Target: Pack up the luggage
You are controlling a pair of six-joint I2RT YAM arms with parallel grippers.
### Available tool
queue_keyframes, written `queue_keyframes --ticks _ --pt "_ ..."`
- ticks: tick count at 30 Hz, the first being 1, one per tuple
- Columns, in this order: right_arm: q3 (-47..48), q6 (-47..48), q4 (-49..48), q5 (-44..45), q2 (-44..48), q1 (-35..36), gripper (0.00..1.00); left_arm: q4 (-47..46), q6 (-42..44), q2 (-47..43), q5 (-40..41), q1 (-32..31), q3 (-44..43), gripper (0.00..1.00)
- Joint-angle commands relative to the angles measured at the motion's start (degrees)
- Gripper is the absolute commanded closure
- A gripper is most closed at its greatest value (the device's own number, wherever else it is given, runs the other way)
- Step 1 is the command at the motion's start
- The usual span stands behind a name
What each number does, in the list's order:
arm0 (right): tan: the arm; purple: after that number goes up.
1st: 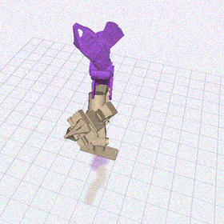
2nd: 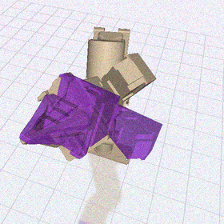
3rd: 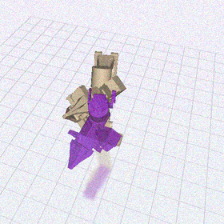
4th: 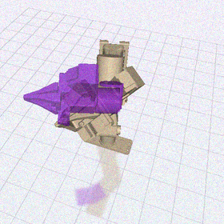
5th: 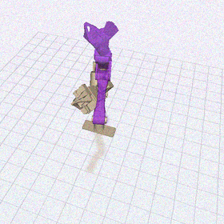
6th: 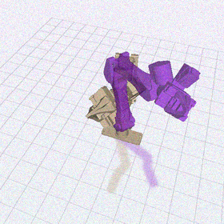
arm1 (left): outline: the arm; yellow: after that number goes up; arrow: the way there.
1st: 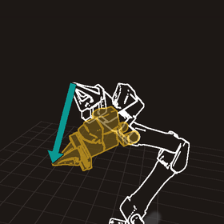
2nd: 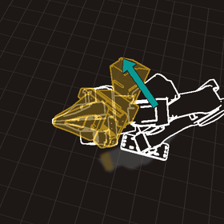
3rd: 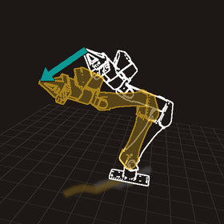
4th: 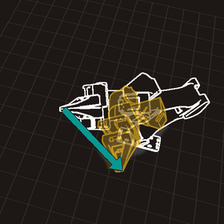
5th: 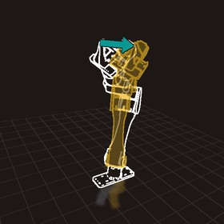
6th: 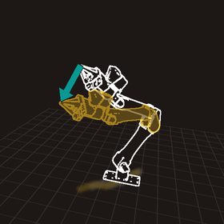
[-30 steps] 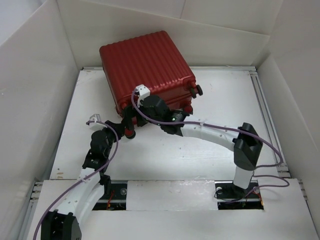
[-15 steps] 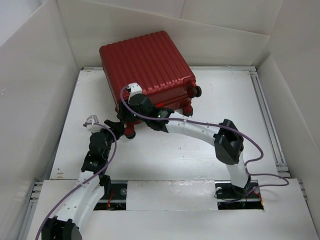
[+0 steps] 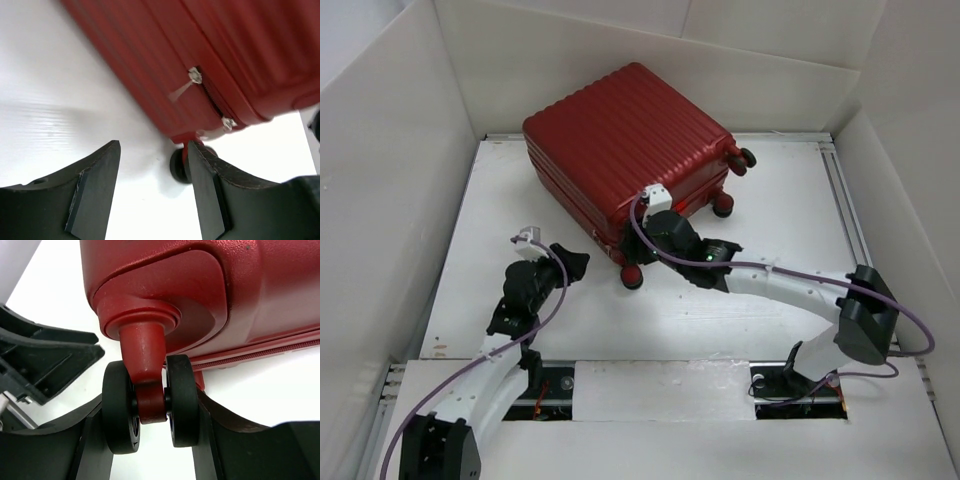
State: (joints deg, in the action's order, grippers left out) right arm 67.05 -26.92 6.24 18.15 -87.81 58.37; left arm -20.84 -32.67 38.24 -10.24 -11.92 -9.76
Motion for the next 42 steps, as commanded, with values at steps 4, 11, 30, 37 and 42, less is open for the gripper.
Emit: queue_keyframes --ticks 4,11,30,37,42 --pt "-0.17 0.73 -2.81 -0.66 5.81 -2.03 1.00 -5.61 7.08 -0.97 4.40 -16.34 -1.22 0.48" --pt "1.07 1.25 -3.43 -3.91 4.23 -2.03 1.00 -8.51 10.95 5.43 26.40 -35.45 -4.64 0.46" --pt "0.45 1.78 -5.01 -6.55 5.90 -1.50 1.00 -12.56 13.24 21.86 38.98 -32.92 -12.82 0.63" --pt "-1.21 1.78 -5.54 -7.69 7.83 -1.50 1.00 -16.86 14.38 24.95 38.98 -32.90 -13.97 0.86" --pt "-2.53 1.78 -6.15 -7.69 8.36 -0.98 1.00 -17.83 15.88 24.95 38.98 -32.90 -14.59 1.00"
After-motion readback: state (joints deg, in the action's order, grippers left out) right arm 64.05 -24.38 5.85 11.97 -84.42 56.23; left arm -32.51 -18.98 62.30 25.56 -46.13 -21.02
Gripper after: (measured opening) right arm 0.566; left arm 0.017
